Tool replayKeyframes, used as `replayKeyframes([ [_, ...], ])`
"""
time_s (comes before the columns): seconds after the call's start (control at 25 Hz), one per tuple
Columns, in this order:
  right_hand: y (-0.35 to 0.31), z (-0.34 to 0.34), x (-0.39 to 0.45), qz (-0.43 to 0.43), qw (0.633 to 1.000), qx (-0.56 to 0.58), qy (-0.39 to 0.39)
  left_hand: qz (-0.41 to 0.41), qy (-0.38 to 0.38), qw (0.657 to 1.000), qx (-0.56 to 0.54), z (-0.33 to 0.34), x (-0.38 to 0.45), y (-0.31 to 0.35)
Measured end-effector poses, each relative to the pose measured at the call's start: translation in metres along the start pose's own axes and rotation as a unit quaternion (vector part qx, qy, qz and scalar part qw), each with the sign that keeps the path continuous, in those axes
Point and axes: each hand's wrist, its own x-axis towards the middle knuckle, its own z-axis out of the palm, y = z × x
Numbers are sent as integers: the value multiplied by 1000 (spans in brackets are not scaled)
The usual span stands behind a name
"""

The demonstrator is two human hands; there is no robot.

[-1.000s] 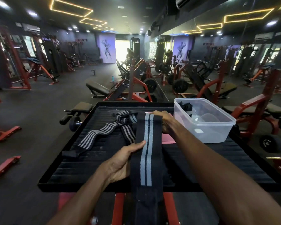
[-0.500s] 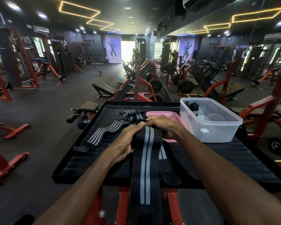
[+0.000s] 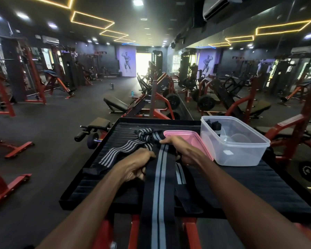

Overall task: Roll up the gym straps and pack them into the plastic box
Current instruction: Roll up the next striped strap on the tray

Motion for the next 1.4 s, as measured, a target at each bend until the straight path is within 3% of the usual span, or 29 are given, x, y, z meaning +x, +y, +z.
replayKeyframes([
  [0.08, 4, -1, -1, 0, 1000, 3, -13, 13, 25, 999, 26, -2, 9, -3],
  [0.24, 12, 2, 2, -87, 992, -73, 50, 109, 116, 987, -23, -1, 33, -1],
  [0.36, 10, 5, 8, -122, 990, -35, 68, 190, 175, 966, -3, 2, 49, 0],
  [0.52, 11, -2, 12, -102, 992, 20, 73, 235, 196, 952, -24, 6, 62, 0],
  [0.76, 19, -12, 19, -210, 972, -34, 96, 234, 150, 958, -75, 13, 80, -9],
  [0.92, 25, -19, 23, -219, 972, -9, 82, 217, 82, 960, -155, 12, 85, -9],
  [1.12, 25, -26, 26, -182, 979, 64, 70, 235, 98, 962, -98, 12, 92, -4],
  [1.24, 27, -30, 27, -178, 981, -19, 72, 229, 84, 965, -99, 6, 101, -11],
  [1.4, 26, -27, 31, -204, 965, -98, 133, 235, 48, 966, -101, 4, 105, -16],
])
